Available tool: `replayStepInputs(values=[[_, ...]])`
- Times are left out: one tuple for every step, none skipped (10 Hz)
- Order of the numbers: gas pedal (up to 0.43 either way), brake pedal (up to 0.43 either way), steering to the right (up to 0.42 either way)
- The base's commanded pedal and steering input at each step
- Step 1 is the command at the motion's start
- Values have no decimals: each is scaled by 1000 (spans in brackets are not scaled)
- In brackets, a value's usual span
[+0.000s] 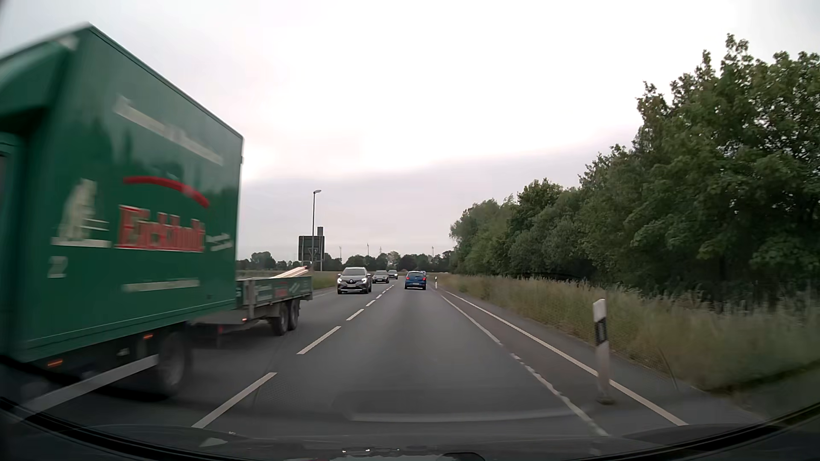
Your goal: Follow the waypoints while adhering to traffic rules and regulations
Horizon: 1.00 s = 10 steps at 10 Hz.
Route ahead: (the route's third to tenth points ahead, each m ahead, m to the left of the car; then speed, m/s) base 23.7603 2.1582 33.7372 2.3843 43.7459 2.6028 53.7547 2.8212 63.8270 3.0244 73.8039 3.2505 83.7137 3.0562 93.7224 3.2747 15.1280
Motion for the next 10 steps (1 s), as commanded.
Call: replayStepInputs(values=[[240, 0, -5], [260, 0, -5], [268, 0, -5], [268, 0, -5], [268, 0, -5], [268, 0, -5], [268, 0, -6], [268, 0, -5], [268, 0, -6], [268, 0, -5]])
